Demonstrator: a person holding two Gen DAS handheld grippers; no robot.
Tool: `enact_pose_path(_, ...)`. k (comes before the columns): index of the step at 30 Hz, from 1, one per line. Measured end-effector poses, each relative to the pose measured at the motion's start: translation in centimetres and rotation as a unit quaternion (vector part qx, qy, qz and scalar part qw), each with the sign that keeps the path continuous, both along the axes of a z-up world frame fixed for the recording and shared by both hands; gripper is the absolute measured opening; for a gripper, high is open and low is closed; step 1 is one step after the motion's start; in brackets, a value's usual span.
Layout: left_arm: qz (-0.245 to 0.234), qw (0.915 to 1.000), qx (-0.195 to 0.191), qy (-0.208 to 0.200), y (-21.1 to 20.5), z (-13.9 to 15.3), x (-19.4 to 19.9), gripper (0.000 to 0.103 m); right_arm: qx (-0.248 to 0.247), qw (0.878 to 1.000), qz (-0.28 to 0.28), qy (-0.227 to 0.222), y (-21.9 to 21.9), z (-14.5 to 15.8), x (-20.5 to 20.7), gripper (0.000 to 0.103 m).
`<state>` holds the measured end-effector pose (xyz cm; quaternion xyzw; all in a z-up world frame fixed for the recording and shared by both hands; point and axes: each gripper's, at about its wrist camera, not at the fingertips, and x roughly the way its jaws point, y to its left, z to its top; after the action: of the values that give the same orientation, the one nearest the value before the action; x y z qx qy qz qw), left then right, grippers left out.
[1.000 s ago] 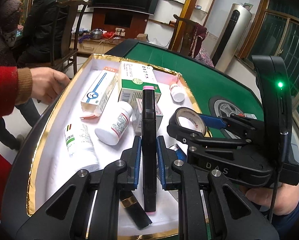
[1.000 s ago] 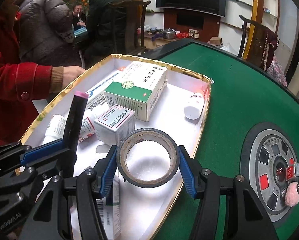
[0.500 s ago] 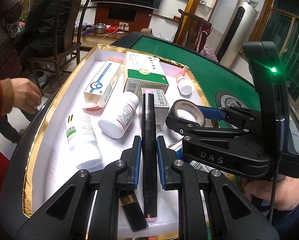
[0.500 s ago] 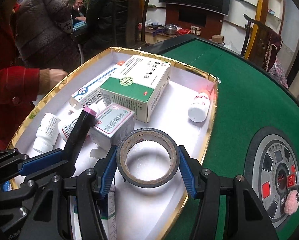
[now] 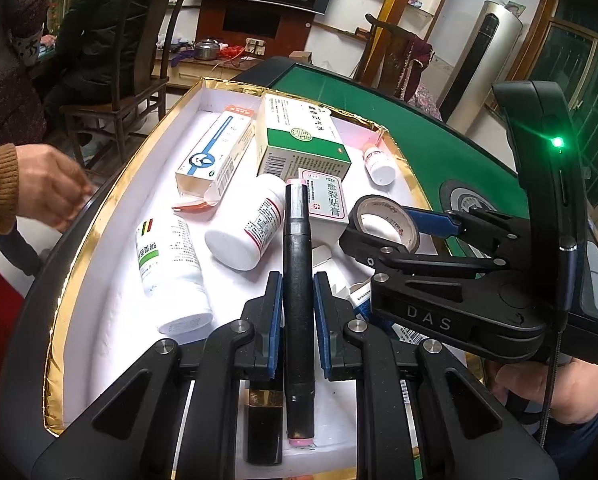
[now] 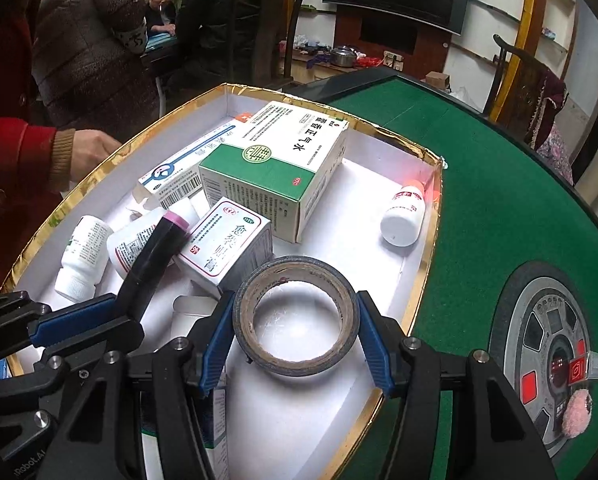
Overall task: Organize objects
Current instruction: 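Carry the marker and tape roll over the lid and lower them, then open both tools to release the marker and tape into the lid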
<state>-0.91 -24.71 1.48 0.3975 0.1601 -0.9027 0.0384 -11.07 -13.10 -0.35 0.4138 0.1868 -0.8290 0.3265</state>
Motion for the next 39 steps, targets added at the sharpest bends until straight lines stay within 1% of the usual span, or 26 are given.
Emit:
enact_pose_path(9, 0.0, 0.9999, -0.005, -0.01, 0.1, -0.3, -0.2, 0.015, 0.015, 1.0, 0.003, -0.005, -0.1, 0.0, -0.4, 0.059)
enact_pose_path(13, 0.002, 0.9999, 0.003, -0.01, -0.1, -0.3, -0.1, 0.015, 0.016, 1.0, 0.005, -0.005, 0.0, 0.1, -0.4, 0.059)
enact_pose_path(15, 0.004, 0.9999, 0.005, -0.012, -0.2, -0.4, -0.1, 0.027, 0.01, 1.0, 0.004, -0.006, 0.3, 0.3, -0.4, 0.059)
enact_pose_path(17, 0.006, 0.9999, 0.001, -0.011, -0.1, -0.2, 0.1, 0.029, 0.004, 1.0, 0.001, -0.006, 0.6, 0.6, -0.3, 0.059)
enact_pose_path(23, 0.006, 1.0, -0.004, 0.004, 0.3, 0.7, 1.0, 0.029, -0.022, 1.0, -0.009, 0.003, 1.9, 2.1, 0.5, 0.059)
enact_pose_path(26, 0.009, 0.9999, -0.008, 0.004, 0.6, 1.1, 1.2, 0.029, -0.041, 0.999, -0.016, 0.005, 3.1, 2.9, 1.0, 0.059)
enact_pose_path(30, 0.011, 0.9999, -0.009, 0.004, 1.0, 1.3, 1.5, 0.03, -0.054, 0.998, -0.022, 0.003, 4.1, 3.5, 1.5, 0.059)
enact_pose_path(35, 0.016, 0.9998, -0.006, 0.01, 1.6, 1.7, 1.9, 0.03, -0.081, 0.996, -0.031, -0.017, 6.2, 3.5, 2.0, 0.059)
enact_pose_path(39, 0.013, 0.9994, -0.01, 0.029, 3.0, 3.1, 2.2, 0.029, -0.108, 0.993, -0.04, -0.033, 8.9, 3.6, 2.5, 0.059)
